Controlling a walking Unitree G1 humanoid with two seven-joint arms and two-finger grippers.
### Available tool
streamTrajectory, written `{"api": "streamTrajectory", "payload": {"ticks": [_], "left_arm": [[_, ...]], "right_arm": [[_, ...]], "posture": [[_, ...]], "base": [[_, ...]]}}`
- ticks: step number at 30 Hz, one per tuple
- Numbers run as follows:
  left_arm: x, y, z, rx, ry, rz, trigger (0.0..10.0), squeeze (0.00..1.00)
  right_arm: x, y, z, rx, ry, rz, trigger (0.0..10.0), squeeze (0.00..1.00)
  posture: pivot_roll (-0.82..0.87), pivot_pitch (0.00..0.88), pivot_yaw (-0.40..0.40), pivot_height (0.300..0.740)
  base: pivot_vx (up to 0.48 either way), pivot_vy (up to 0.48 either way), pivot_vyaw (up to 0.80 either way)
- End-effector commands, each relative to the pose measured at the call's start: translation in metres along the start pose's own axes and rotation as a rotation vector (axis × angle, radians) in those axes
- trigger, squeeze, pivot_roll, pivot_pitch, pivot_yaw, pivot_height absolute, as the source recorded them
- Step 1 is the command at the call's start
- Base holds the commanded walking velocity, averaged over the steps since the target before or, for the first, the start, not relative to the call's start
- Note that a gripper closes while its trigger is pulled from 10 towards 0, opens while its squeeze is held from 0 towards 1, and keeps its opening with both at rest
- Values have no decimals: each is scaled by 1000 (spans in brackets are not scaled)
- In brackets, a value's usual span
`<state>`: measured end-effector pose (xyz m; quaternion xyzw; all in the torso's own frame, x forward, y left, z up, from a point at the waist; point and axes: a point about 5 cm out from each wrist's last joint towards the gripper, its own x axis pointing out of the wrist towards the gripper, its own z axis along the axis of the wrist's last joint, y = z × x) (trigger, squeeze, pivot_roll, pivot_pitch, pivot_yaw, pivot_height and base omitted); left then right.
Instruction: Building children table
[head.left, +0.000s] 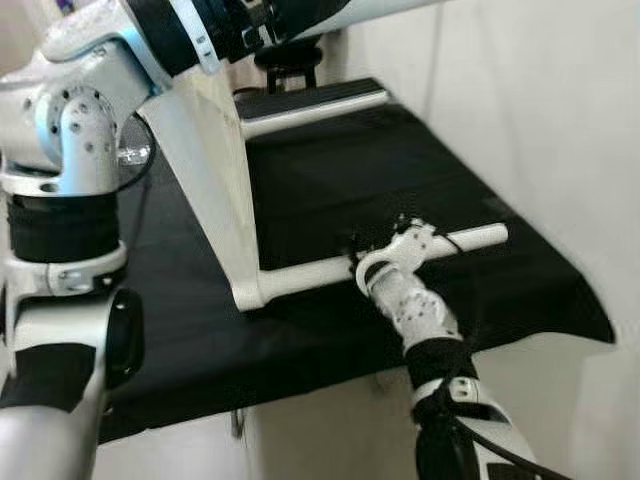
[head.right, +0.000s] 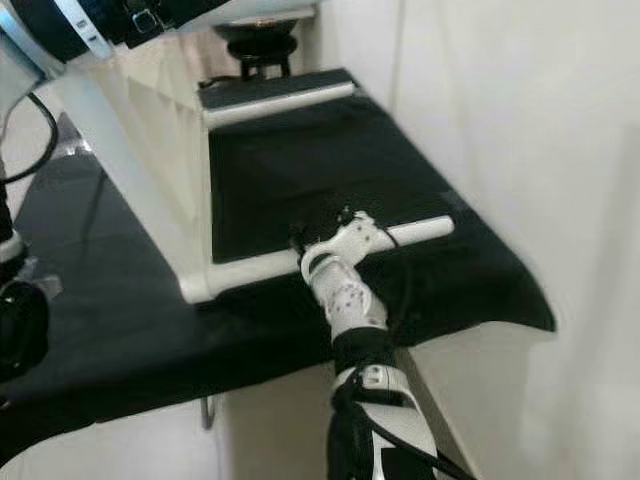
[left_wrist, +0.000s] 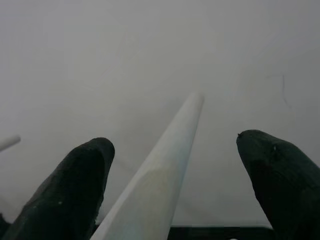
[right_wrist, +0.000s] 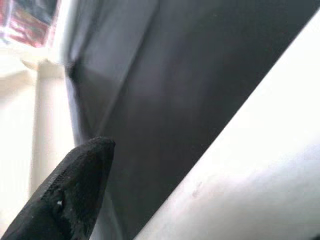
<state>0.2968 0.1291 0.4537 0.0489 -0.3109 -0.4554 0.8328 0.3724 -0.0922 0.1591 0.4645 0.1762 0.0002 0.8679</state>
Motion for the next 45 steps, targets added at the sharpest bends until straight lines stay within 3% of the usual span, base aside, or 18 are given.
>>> {"api": "streamTrajectory", "payload": {"ticks": [1, 2, 6, 11, 12, 13, 14, 15, 16, 19, 23, 28, 32, 33, 36, 40, 42, 45], "left_arm": [[-3, 2, -7, -20, 30, 7, 10000, 0], [-3, 3, -8, -23, 27, 5, 10000, 0], [-3, 1, -9, -31, 24, 2, 10000, 0], [-4, 0, -8, -36, 25, -6, 10000, 0], [-4, 0, -9, -38, 23, -9, 10000, 0], [-4, -1, -9, -41, 15, -14, 10000, 0], [-4, -1, -9, -41, 15, -14, 10000, 0], [-3, 0, -9, -47, 2, -18, 10000, 0], [-3, 0, -9, -47, 2, -18, 10000, 0], [-3, -1, -9, -48, 0, -20, 10000, 0], [-1, -2, -11, -50, 3, -27, 10000, 0], [0, 0, -7, -20, -5, -22, 10000, 0], [-7, 14, 7, 18, -59, 112, 10000, 0], [-20, 28, 12, 44, -78, 270, 10000, 0], [-38, 37, 2, 66, -34, 400, 10000, 0], [-56, 42, -14, 78, 35, 471, 10000, 0], [-80, 38, -33, 54, 83, 532, 10000, 0], [-88, 36, -37, 53, 97, 551, 10000, 0]], "right_arm": [[-20, 6, -57, 225, 112, 105, 10000, 710], [-32, 9, -48, 269, 86, 170, 10000, 0], [-53, 8, -32, 298, 56, 257, 10000, 0], [-76, -11, -16, 259, 37, 214, 10000, 0], [-83, -23, -12, 221, 32, 170, 10000, 0], [-88, -51, -9, 112, 29, 31, 10000, 0], [-88, -51, -9, 112, 29, 31, 10000, 0], [-90, -56, -3, -6, 13, 1, 10000, 0], [-90, -56, -3, -6, 13, 1, 10000, 0], [-92, -44, 1, 9, -5, 60, 10000, 0], [-94, -12, 4, -51, -1, 206, 10000, 0], [-98, 5, 6, -101, -5, 289, 10000, 0], [-102, 25, 12, -206, -37, 401, 10000, 0], [-105, 36, 16, -309, -61, 458, 10000, 0], [-105, 40, 19, -367, -83, 473, 10000, 0], [-104, 41, 21, -371, -91, 468, 10000, 0], [-102, 43, 22, -378, -96, 464, 10000, 0], [-101, 43, 22, -382, -97, 464, 10000, 0]], "posture": [[3, 133, 27, 740], [0, 134, 26, 740], [-11, 133, 26, 740], [-27, 135, 29, 740], [-44, 134, 33, 740], [-50, 130, 37, 740], [-50, 130, 37, 740], [-52, 124, 42, 740], [-52, 124, 42, 740], [-55, 122, 44, 740], [-56, 112, 45, 740], [-53, 112, 53, 740], [-51, 114, 59, 740], [-51, 116, 56, 740], [-49, 114, 50, 740], [-49, 111, 48, 740], [-42, 107, 41, 740], [-41, 108, 40, 740]], "base": [[0, 0, 0], [0, 0, 0], [0, 0, 0], [0, 0, 0], [0, 0, 0], [0, 0, 0], [0, 0, 0], [0, 0, 0], [0, 0, 0], [0, 0, 0], [0, 0, 0], [0, 0, 0], [0, 0, 0], [0, 0, 0], [0, 0, 0], [0, 0, 0], [0, 0, 0], [0, 0, 0]]}}
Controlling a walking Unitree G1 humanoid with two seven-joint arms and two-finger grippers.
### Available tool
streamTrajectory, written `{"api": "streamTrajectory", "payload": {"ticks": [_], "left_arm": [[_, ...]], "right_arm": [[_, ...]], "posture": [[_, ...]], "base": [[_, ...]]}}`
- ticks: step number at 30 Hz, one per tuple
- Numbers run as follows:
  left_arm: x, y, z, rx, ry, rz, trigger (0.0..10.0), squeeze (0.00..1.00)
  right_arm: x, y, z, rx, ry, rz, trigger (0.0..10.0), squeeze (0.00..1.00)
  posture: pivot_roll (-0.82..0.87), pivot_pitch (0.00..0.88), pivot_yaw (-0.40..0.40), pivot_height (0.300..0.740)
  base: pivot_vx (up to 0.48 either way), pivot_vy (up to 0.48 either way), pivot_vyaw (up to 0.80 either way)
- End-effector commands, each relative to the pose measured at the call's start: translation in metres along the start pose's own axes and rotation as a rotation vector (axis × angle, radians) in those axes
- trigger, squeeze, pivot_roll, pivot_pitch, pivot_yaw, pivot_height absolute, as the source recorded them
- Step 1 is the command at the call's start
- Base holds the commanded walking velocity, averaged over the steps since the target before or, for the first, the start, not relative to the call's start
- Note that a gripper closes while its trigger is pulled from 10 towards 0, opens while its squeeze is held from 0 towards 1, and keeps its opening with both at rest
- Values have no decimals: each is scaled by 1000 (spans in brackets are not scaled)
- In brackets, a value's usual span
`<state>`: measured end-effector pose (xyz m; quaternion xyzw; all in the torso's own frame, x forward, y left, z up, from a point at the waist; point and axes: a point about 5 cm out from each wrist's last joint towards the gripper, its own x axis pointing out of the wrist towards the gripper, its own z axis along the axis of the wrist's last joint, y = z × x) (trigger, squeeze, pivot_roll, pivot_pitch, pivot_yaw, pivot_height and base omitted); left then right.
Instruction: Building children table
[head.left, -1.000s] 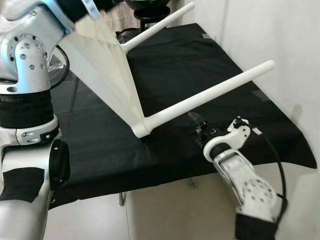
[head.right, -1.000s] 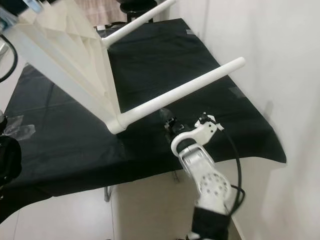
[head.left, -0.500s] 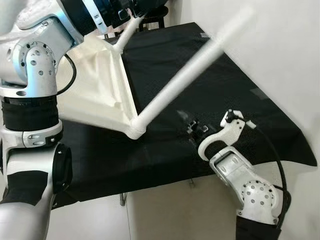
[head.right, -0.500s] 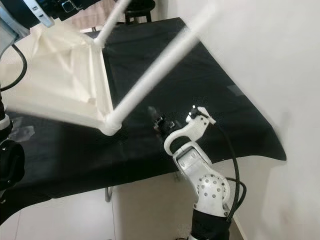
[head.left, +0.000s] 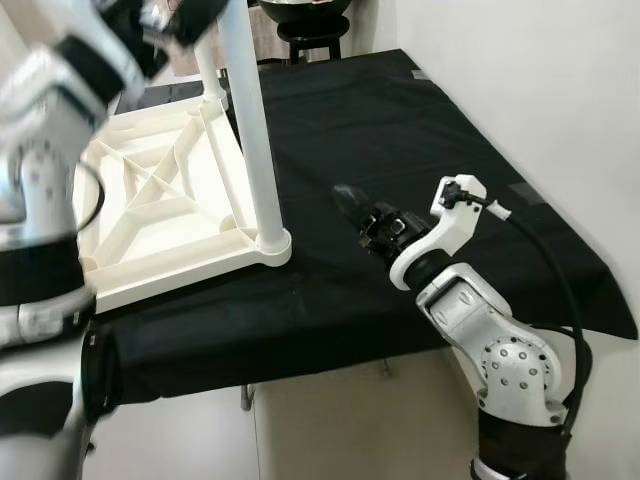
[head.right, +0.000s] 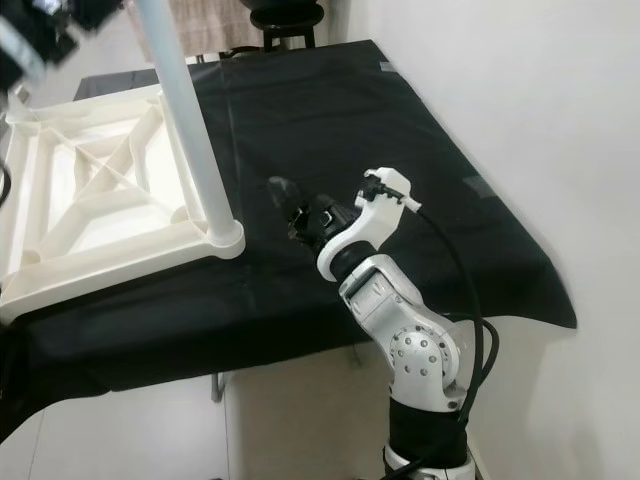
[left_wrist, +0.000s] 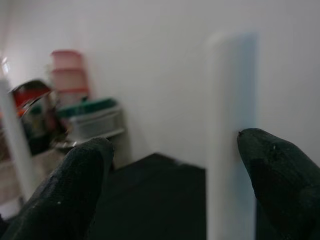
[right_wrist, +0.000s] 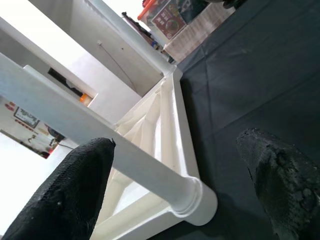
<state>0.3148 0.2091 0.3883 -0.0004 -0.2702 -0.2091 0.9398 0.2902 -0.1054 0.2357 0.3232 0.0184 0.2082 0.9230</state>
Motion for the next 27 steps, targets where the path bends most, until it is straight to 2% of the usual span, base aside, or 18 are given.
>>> {"api": "streamTrajectory", "payload": {"ticks": [1, 6, 7, 10, 13, 14, 15, 16, 18, 26, 27], "left_arm": [[-7, 3, 6, 19, -18, 26, 10000, 0], [-17, -5, 7, 23, -45, 50, 10000, 0], [-22, -10, 0, 26, -36, 76, 10000, 0], [-26, -13, -5, 29, -28, 97, 10000, 0], [-43, -17, -39, 34, 53, 211, 10000, 0], [-43, -17, -39, 34, 53, 211, 10000, 0], [-51, -20, -52, 39, 91, 250, 10000, 0], [-51, -20, -52, 39, 91, 250, 10000, 0], [-67, -30, -78, 33, 157, 333, 10000, 0], [-78, -39, -84, 71, 184, 379, 10000, 0], [-89, -43, -92, 85, 212, 422, 10000, 0]], "right_arm": [[3, 2, -2, -7, 8, 3, 10000, 0], [7, 2, -8, -61, 35, 41, 10000, 0], [9, 1, -10, -101, 48, 61, 10000, 0], [10, 1, -10, -128, 56, 73, 10000, 0], [15, 1, -10, -239, 74, 113, 10000, 0], [15, 1, -10, -239, 74, 113, 10000, 0], [18, 0, -9, -278, 73, 130, 10000, 0], [18, 0, -9, -278, 73, 130, 10000, 0], [23, -3, -8, -352, 60, 145, 10000, 0], [24, -9, -12, -415, 53, 138, 10000, 0], [25, -10, -13, -443, 40, 148, 10000, 0]], "posture": [[-35, 96, 35, 740], [-21, 89, 35, 740], [-20, 84, 38, 740], [-19, 85, 40, 740], [-17, 84, 46, 740], [-17, 84, 46, 740], [-11, 87, 51, 740], [-11, 87, 51, 740], [0, 90, 53, 740], [10, 90, 57, 740], [9, 89, 61, 740]], "base": [[0, 0, 0], [0, 0, 0], [0, 0, 0], [0, 0, 0], [0, 0, 0], [0, 0, 0], [0, 0, 0], [0, 0, 0], [0, 0, 0], [0, 0, 0], [0, 0, 0]]}}
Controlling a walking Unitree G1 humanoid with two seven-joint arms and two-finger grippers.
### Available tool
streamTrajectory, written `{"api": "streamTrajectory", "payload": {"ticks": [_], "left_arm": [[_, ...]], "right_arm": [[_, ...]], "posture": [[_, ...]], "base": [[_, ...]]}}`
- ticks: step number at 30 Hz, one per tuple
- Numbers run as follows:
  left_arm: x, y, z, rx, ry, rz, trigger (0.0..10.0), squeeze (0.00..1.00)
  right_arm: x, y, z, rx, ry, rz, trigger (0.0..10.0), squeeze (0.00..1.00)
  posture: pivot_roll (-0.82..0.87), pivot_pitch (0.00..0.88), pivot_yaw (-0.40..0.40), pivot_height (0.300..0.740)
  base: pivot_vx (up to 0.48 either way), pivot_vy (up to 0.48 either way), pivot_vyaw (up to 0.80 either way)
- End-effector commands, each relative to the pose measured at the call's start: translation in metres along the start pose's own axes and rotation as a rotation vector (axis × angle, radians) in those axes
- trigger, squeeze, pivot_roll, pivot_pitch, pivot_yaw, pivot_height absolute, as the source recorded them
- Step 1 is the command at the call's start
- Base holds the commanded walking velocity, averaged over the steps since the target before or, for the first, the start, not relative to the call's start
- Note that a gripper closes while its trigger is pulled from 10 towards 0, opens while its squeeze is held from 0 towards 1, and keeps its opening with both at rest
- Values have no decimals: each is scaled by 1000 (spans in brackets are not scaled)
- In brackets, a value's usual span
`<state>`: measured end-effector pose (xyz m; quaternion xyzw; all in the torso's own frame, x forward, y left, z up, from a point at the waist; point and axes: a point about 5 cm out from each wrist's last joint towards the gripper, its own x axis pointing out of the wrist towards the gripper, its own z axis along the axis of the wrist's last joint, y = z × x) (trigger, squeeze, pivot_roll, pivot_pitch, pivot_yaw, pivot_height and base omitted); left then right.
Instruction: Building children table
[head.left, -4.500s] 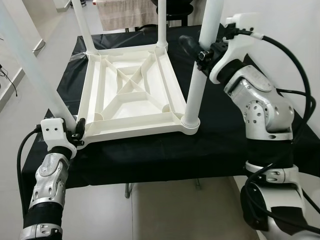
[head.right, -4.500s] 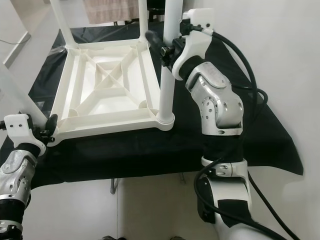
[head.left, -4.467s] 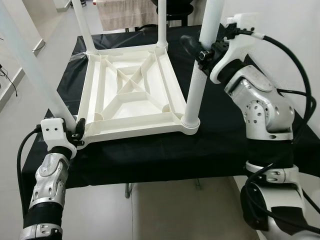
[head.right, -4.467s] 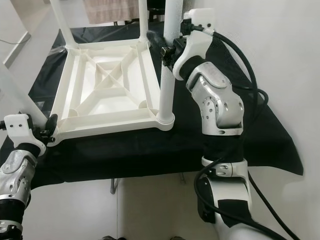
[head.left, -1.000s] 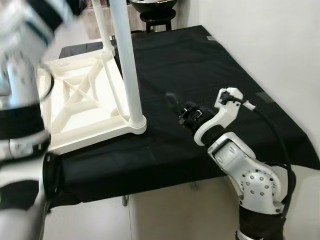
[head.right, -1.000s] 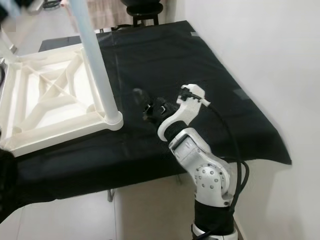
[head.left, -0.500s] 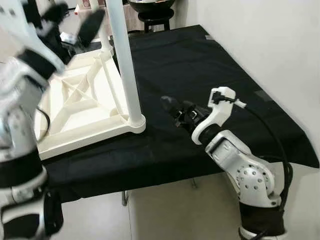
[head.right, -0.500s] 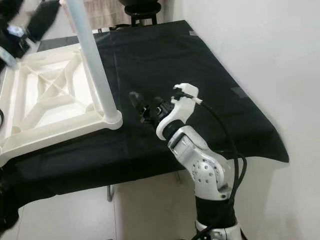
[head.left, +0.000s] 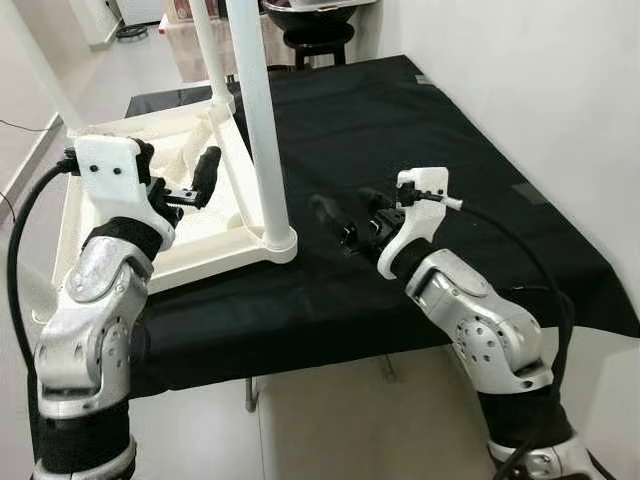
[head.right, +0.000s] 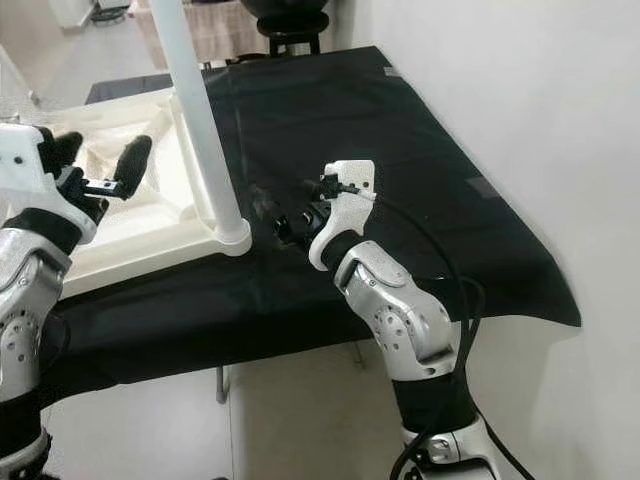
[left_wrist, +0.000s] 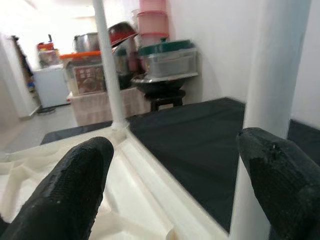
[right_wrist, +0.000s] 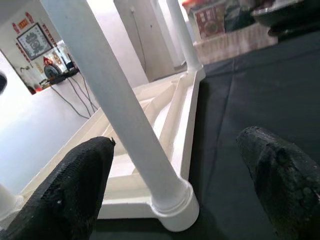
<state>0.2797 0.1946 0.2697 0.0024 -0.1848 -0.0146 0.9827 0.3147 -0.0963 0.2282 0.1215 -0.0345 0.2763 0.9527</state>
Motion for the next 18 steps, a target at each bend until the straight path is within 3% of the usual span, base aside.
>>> {"api": "streamTrajectory", "payload": {"ticks": [1, 4, 8, 11, 13, 15, 18], "left_arm": [[-7, 0, -8, 11, 25, 37, 10000, 0], [-23, 1, -24, 26, 77, 102, 10000, 0], [-33, 1, -34, 33, 111, 131, 10000, 0], [-56, -1, -51, 37, 176, 180, 10000, 0], [-56, -1, -51, 37, 176, 180, 10000, 0], [-66, -6, -57, 39, 202, 184, 10000, 0], [-75, -11, -61, 30, 226, 190, 10000, 0]], "right_arm": [[0, 0, -6, -23, 10, 9, 10000, 0], [3, -1, -5, -30, -12, 30, 10000, 0], [5, -2, -4, -44, -15, 35, 10000, 0], [10, -4, -5, -52, -16, 40, 10000, 0], [10, -4, -5, -52, -16, 40, 10000, 0], [13, -7, -8, -59, -6, 22, 10000, 0], [15, -10, -12, -67, 12, -13, 10000, 0]], "posture": [[9, 89, 61, 740], [16, 91, 63, 740], [22, 89, 58, 740], [31, 86, 52, 740], [31, 86, 52, 740], [34, 85, 50, 740], [35, 83, 50, 740]], "base": [[0, 0, 0], [0, 0, 533], [0, 0, 800], [0, 0, 800], [0, 0, 800], [0, 0, 800], [0, 0, 135]]}}
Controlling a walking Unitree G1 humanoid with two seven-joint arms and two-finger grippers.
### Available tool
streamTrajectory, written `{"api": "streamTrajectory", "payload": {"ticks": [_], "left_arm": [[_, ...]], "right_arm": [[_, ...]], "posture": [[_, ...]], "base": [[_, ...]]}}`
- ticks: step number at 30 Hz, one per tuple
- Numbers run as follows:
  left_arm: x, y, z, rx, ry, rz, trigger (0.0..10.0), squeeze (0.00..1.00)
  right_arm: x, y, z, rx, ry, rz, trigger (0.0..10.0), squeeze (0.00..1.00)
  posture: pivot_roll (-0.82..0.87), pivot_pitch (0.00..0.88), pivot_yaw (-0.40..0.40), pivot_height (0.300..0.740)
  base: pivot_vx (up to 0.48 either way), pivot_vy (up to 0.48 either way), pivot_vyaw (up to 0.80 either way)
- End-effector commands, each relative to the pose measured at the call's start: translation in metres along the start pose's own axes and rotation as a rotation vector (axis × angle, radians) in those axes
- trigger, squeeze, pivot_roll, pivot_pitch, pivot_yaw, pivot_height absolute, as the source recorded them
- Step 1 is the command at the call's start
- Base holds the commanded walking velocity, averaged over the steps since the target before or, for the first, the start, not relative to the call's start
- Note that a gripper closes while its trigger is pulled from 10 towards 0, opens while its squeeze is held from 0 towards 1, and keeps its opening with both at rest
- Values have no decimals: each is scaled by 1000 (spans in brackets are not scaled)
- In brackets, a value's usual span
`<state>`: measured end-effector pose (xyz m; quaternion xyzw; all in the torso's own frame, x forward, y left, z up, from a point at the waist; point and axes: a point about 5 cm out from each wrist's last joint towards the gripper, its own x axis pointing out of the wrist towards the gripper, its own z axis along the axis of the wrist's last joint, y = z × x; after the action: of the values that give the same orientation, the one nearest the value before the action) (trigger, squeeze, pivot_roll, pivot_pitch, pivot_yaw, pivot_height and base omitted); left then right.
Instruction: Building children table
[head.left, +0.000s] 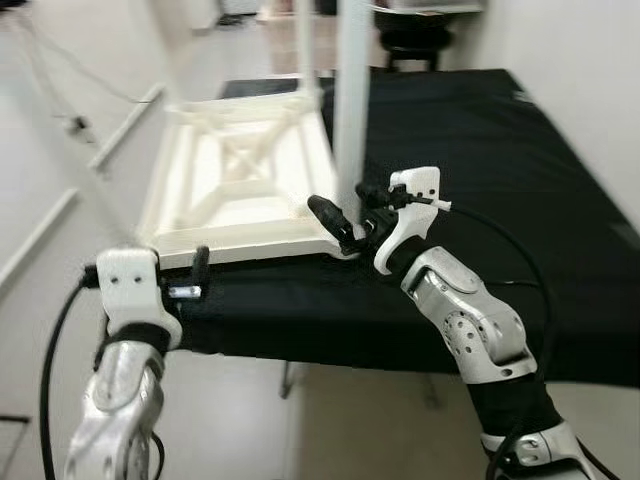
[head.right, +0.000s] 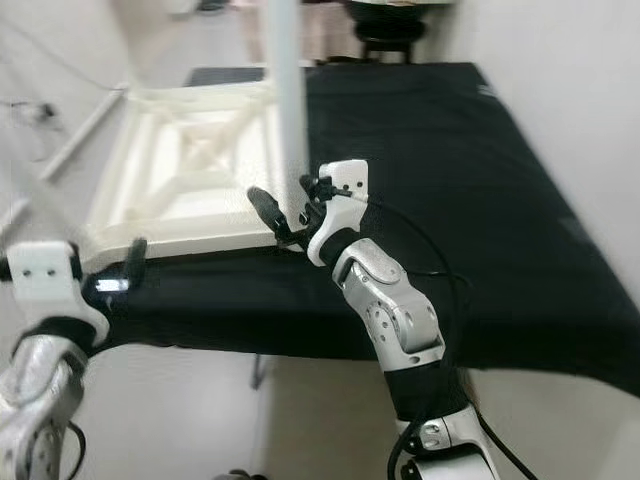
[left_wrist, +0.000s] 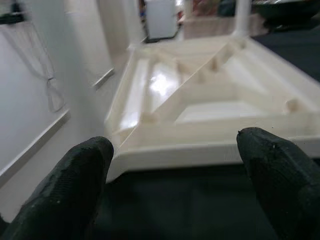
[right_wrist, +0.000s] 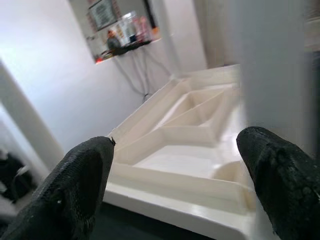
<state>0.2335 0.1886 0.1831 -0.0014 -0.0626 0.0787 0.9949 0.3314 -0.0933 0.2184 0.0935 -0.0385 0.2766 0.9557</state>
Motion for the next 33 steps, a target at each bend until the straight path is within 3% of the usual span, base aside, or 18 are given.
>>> {"api": "streamTrajectory", "payload": {"ticks": [1, 13, 16, 18, 33], "left_arm": [[-6, -3, 1, 3, -13, 8, 10000, 0], [-16, 9, -9, 53, 17, 26, 10000, 0], [-15, 18, -12, 69, 23, 52, 10000, 0], [-11, 33, -11, 85, 17, 104, 10000, 0], [-3, 50, -8, 66, -6, 155, 10000, 0]], "right_arm": [[2, -2, -3, -6, 10, -30, 10000, 0], [3, -7, -13, -2, 54, -48, 10000, 0], [3, -4, -15, -2, 63, -21, 10000, 0], [2, -1, -19, -5, 73, 2, 10000, 0], [0, -3, -27, -7, 98, -3, 10000, 0]], "posture": [[36, 82, 49, 740], [34, 78, 43, 740], [31, 80, 43, 740], [29, 83, 43, 740], [25, 88, 44, 740]], "base": [[0, 0, 0], [0, 0, 0], [0, 0, 0], [0, 0, 0], [0, 0, 0]]}}
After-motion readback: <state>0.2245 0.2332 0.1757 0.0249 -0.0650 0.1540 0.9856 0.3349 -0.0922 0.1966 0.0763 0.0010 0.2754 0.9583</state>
